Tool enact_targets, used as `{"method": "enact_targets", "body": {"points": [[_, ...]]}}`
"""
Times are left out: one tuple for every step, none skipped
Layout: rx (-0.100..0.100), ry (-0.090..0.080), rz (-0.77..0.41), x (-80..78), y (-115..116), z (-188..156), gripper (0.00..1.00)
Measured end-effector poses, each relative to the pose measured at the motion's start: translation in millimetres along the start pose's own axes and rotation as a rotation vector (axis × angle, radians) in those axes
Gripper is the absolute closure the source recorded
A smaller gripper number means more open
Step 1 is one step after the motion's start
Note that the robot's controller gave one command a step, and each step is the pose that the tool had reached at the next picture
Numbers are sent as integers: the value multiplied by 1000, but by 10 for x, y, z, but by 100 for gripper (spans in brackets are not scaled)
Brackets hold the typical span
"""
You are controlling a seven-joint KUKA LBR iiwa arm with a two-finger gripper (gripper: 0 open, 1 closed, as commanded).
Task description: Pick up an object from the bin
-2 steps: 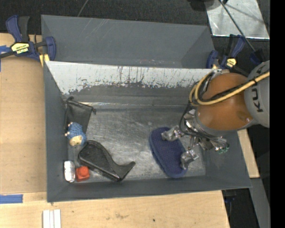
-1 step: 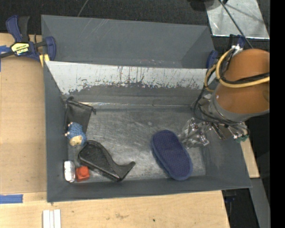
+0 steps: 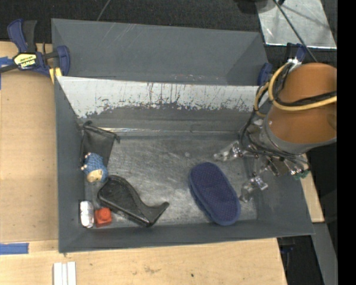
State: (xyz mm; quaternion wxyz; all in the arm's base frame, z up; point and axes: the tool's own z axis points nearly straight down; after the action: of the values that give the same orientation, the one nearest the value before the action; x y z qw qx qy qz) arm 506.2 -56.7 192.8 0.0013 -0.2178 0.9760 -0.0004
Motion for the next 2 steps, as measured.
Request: {"method": "enact_targets", "body": {"points": [[0,8,-175,-396,210,1139,0],[3,7,-174,-395,196,1106,100]]}}
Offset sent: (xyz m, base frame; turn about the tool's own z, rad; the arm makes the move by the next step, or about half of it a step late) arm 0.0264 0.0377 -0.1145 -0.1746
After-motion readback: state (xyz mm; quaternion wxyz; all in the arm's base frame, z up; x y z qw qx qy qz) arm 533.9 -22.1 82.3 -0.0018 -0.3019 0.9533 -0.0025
